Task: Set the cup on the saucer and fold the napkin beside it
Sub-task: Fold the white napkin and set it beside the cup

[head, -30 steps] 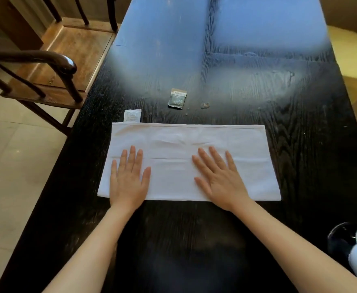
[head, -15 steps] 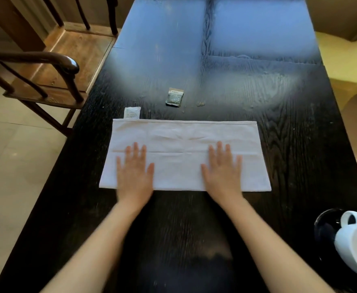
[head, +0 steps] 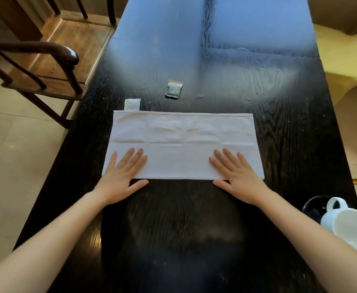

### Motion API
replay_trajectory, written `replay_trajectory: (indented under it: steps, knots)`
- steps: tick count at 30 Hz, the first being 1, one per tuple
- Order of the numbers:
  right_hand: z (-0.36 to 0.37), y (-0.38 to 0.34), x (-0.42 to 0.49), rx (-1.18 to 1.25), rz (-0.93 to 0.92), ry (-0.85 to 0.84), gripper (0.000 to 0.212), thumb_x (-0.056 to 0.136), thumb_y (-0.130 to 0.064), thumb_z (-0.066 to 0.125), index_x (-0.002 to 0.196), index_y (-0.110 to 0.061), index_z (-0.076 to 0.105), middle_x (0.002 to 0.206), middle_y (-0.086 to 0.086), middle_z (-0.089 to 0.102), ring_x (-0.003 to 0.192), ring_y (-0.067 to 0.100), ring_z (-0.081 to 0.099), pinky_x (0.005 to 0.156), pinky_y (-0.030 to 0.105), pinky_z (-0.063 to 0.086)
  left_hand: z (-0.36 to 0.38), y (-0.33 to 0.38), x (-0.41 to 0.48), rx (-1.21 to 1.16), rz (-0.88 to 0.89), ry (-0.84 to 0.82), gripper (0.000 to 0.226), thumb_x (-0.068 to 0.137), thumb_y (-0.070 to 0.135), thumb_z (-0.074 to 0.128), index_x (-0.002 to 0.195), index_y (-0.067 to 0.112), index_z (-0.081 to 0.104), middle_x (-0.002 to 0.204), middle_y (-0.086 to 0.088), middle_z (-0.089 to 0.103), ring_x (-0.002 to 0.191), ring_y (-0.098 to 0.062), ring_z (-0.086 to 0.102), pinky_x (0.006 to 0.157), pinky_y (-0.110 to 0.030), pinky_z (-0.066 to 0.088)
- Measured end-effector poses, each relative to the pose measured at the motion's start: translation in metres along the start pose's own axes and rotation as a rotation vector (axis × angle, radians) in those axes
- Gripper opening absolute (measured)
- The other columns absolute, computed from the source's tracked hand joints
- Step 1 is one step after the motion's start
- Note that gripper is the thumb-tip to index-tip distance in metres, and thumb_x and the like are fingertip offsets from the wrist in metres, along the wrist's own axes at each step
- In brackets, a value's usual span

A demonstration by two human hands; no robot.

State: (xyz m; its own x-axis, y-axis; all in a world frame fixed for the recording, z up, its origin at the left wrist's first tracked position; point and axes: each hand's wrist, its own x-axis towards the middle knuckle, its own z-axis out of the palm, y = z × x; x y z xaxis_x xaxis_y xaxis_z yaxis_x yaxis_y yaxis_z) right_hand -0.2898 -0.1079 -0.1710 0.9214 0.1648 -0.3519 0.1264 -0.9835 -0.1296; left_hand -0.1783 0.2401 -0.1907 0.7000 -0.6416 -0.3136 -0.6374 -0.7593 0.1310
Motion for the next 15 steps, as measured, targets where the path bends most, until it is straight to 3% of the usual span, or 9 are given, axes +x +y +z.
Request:
replay_trajectory:
  steps: [1, 3, 5, 7, 9, 12, 15]
  knots:
    - [-0.002, 0.007, -0.004, -0.022, -0.016, 0.028, 0.073, 0.081, -0.069, -0.007, 0.145, -0.034, -0.003, 0.154, -0.008, -0.007, 0.143, 0.017, -0.009, 0.116, 0.036, -0.012, -0.001, -0.007, -0.003, 0.012, 0.024, -0.017, 0.084, 0.072, 0.078, -0.012, 0.143, 0.035, -0.012, 0.151, 0.012, -0.023, 0.134, -0.003, -0.034, 0.11, -0.039, -0.025]
    - [-0.007, 0.013, -0.011, -0.067, -0.034, 0.08, 0.062, 0.096, -0.053, 0.007, 0.145, -0.019, 0.022, 0.151, 0.007, 0.028, 0.139, 0.026, 0.023, 0.116, 0.045, 0.018, -0.004, -0.015, -0.007, -0.002, 0.074, -0.02, 0.081, 0.075, 0.075, -0.011, 0.144, 0.034, -0.008, 0.154, 0.009, -0.018, 0.135, -0.004, -0.033, 0.11, -0.038, -0.025]
    - [-0.007, 0.018, -0.018, -0.131, -0.075, 0.153, 0.043, 0.096, -0.022, 0.044, 0.135, -0.005, 0.041, 0.136, 0.019, 0.051, 0.127, 0.035, 0.046, 0.101, 0.053, 0.041, -0.007, -0.021, -0.008, 0.002, 0.127, 0.001, 0.073, 0.083, 0.07, -0.006, 0.146, 0.034, 0.003, 0.156, 0.005, -0.006, 0.137, -0.005, -0.029, 0.11, -0.037, -0.022]
    - [-0.006, 0.017, -0.023, -0.185, -0.114, 0.175, 0.055, 0.072, -0.002, 0.071, 0.124, 0.002, 0.054, 0.127, 0.024, 0.057, 0.118, 0.039, 0.054, 0.094, 0.052, 0.047, -0.01, -0.028, -0.011, 0.051, 0.182, 0.02, 0.063, 0.093, 0.056, 0.006, 0.146, 0.025, 0.021, 0.155, -0.003, 0.012, 0.14, -0.007, -0.023, 0.112, -0.037, -0.013]
    - [-0.012, 0.017, -0.026, -0.239, -0.131, 0.215, 0.055, 0.062, 0.003, 0.075, 0.115, 0.004, 0.061, 0.119, 0.024, 0.062, 0.112, 0.039, 0.059, 0.089, 0.049, 0.051, -0.013, -0.036, -0.015, 0.135, 0.237, 0.068, 0.051, 0.095, 0.033, 0.025, 0.14, 0.013, 0.036, 0.149, -0.011, 0.032, 0.143, -0.012, -0.016, 0.113, -0.036, -0.003]
    - [-0.019, 0.019, -0.024, -0.272, -0.095, 0.261, 0.046, 0.054, 0.008, 0.076, 0.097, 0.004, 0.063, 0.099, 0.02, 0.066, 0.093, 0.036, 0.066, 0.075, 0.04, 0.058, -0.02, -0.049, -0.019, 0.233, 0.36, 0.182, 0.057, 0.076, -0.004, 0.045, 0.133, 0.004, 0.046, 0.139, -0.016, 0.047, 0.145, -0.016, -0.003, 0.115, -0.032, -0.001]
    - [-0.024, 0.025, -0.023, -0.188, 0.006, 0.252, 0.035, 0.056, 0.006, 0.074, 0.088, -0.004, 0.061, 0.089, 0.011, 0.064, 0.08, 0.028, 0.066, 0.059, 0.031, 0.054, -0.026, -0.054, -0.019, 0.1, 0.264, 0.213, 0.072, 0.054, -0.019, 0.073, 0.121, 0.004, 0.059, 0.126, -0.017, 0.059, 0.125, -0.027, 0.049, 0.113, -0.014, -0.003]
